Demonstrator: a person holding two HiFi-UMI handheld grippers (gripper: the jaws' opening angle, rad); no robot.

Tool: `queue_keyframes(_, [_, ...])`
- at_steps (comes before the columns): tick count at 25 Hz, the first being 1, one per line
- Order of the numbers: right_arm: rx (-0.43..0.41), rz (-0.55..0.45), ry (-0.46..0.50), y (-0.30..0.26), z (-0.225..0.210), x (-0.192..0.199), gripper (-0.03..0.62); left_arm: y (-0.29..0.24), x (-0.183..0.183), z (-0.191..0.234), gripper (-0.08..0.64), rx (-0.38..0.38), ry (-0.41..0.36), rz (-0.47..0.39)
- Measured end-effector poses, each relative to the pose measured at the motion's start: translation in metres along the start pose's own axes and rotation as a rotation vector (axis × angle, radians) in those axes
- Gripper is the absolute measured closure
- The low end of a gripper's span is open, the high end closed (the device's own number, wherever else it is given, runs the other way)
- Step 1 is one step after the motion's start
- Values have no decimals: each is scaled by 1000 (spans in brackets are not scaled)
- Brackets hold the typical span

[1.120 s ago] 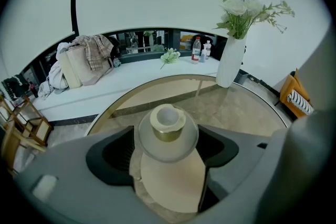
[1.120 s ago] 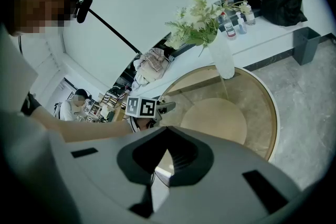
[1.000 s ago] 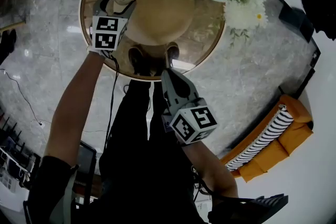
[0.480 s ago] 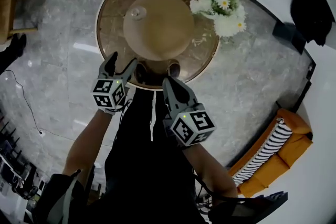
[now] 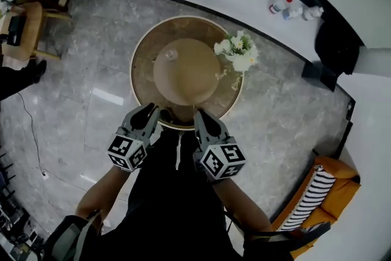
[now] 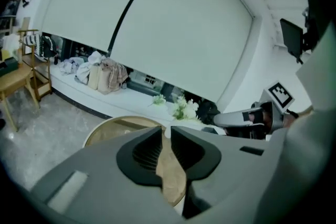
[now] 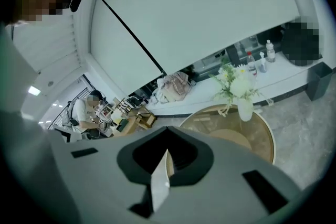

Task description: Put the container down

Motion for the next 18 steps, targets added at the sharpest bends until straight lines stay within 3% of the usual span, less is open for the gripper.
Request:
queue_keyframes(2, [-22, -29, 16, 10, 16, -17, 586, 20, -31, -6, 556, -10, 36, -55])
queue_keyframes(5, [-75, -56, 9, 25, 46, -39, 586, 49, -72, -27, 557, 5, 62, -120])
queue_keyframes(8, [-128, -92, 88, 43, 80, -58, 586, 73, -102, -48, 557, 3, 64, -176])
queue_keyframes(14, [-164, -201, 271, 83, 121, -93, 586, 104, -136, -77, 557, 6, 50, -260])
queue_keyframes(18, [-170, -239, 288, 108, 128, -105, 586, 122, -155, -89, 557, -1, 27, -308])
Point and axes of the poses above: the fingertips, and each gripper's own axes: y backward along the fingers, z to its left, x out of its underside, the point moved 2 cm from there along y, backward along the fingers, and after that the axes turned 5 degrees about -y, right-handed, at the moved point
